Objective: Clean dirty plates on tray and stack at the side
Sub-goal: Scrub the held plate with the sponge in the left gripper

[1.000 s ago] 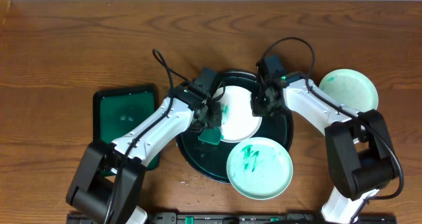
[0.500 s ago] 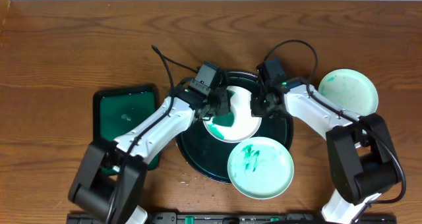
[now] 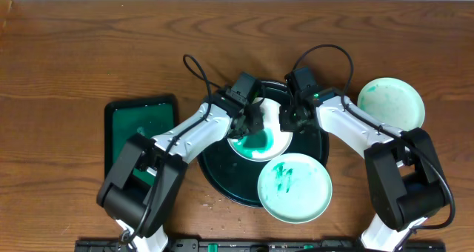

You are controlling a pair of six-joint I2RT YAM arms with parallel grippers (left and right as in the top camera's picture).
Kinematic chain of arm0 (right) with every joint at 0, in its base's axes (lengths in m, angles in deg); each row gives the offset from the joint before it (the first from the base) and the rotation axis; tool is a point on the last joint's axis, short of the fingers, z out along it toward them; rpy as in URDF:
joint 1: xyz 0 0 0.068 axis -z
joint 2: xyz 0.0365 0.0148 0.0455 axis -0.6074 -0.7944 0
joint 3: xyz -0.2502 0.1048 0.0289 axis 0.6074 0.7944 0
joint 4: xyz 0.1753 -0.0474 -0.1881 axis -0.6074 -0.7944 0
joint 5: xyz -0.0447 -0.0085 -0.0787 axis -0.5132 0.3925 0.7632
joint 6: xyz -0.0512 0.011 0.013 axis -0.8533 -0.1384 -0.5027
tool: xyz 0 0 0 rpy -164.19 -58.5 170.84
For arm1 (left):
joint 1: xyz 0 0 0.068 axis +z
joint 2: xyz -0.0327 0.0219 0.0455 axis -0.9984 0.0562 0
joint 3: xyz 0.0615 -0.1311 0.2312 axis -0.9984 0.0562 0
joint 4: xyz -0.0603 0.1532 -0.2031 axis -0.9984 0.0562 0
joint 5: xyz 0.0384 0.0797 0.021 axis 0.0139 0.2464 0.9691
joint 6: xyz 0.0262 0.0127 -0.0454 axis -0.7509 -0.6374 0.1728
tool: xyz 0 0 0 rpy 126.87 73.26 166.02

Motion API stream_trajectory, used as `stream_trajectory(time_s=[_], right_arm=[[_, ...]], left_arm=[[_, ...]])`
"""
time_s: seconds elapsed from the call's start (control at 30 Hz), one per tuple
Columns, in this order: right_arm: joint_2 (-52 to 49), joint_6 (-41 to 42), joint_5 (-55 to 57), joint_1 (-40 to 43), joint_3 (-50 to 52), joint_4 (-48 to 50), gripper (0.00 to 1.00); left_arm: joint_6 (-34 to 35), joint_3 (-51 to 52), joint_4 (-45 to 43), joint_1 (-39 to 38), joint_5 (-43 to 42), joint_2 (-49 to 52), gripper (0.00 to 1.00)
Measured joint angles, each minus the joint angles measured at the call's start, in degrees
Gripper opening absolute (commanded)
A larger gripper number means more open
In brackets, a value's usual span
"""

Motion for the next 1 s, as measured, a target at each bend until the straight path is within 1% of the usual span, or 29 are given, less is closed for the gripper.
stream_trajectory(time_s=[0.1,0.2,0.37,0.47,0.53,0.6,0.7,0.83,0.9,1.0], right_arm=[[0.0,0.0,-0.15,-0.24,0.0,-0.13,0.01],[0.0,0.17,-0.76,-0.35,0.0,-0.15,0.01],[-0.02,0.39,-1.9,-0.59,0.0,-0.15,0.01],[-0.02,0.44,-2.54,-0.59,0.02,-0.17,0.01],[-0.02,0.44,-2.56,-0.59,0.02,-0.15,0.01],[-0.02,0.44,-2.58,-0.59,0.02,-0.17,0.01],[-0.02,0.44,-2.58,-0.59,0.02,-0.17,0.01],[-0.04,0.44,-2.58,-0.59,0.02,-0.48,0.01],[-0.02,0.44,-2.6,-0.59,0.02,-0.72,0.01],[-0.02,0.48,-2.71,-0.59,0.02,-1.25,0.01]], left_arm=[[0.02,-0.85,5.68,1.38,3.78,-0.17,0.07],[-0.02,-0.96,8.31,2.23,6.54,-0.42,0.07],[-0.07,-1.01,9.73,2.19,10.56,-0.46,0.07],[-0.55,-1.01,9.6,2.21,10.67,-0.46,0.07],[-3.34,-0.79,7.91,2.54,8.31,-0.5,0.07],[-7.08,-0.26,4.0,3.28,2.05,-0.57,0.07],[-9.84,0.46,-1.73,3.93,-7.04,0.22,0.07],[-9.86,0.68,-6.38,1.6,-14.91,1.33,0.07],[-9.18,0.85,-7.37,-0.13,-16.94,1.62,0.07],[-8.0,0.87,-7.89,-1.57,-16.98,1.7,0.07]])
